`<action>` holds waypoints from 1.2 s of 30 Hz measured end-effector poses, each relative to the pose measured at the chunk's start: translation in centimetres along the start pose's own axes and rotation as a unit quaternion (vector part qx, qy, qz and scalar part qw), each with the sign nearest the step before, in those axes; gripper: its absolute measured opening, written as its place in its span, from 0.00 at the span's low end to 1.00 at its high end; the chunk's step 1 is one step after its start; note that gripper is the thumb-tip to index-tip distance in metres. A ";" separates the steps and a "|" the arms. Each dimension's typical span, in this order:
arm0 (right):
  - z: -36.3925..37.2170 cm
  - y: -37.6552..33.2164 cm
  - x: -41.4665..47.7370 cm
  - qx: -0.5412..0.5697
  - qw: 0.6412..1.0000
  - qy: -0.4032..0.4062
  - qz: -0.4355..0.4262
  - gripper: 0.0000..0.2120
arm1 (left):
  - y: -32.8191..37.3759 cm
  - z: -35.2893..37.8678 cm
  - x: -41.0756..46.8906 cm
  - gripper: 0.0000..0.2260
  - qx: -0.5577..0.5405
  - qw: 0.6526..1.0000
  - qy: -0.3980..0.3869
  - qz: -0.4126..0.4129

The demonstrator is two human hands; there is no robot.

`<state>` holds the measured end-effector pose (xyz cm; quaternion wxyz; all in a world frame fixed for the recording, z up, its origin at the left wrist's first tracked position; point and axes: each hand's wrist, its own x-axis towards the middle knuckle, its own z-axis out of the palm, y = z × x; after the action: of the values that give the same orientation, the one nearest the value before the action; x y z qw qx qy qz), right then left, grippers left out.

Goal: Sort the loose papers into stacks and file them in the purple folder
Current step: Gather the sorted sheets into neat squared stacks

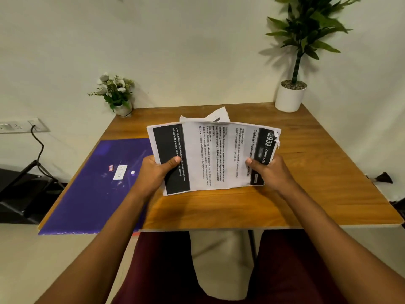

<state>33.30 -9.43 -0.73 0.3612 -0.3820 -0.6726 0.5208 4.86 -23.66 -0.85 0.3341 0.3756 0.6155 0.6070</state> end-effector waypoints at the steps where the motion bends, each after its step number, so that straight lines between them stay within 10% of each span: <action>1: 0.0 0.7 -0.2 -0.006 1.000 -0.001 0.016 0.11 | -0.6 0.2 -0.4 0.13 -0.003 1.000 -0.002 -0.010; 14: 0.6 2.6 -0.8 -0.007 0.999 0.033 0.036 0.12 | -2.7 1.6 -1.7 0.19 -0.020 0.998 0.049 -0.032; 22: 4.8 1.2 -0.6 0.336 0.938 0.011 0.087 0.27 | -2.6 5.7 -1.7 0.12 -0.281 0.948 0.119 -0.091; 26: 8.1 -0.4 -0.2 0.374 0.925 0.038 0.054 0.14 | -3.2 9.0 -2.8 0.16 -0.328 0.929 0.109 -0.133; 36: 4.6 -2.0 1.0 0.296 0.951 0.088 0.014 0.13 | -1.1 4.3 -1.4 0.13 -0.185 0.978 0.064 -0.071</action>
<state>28.48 -10.82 0.41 0.5092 -0.3113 -0.4481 0.6657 9.21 -22.74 -2.17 0.4000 0.2226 0.5376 0.7082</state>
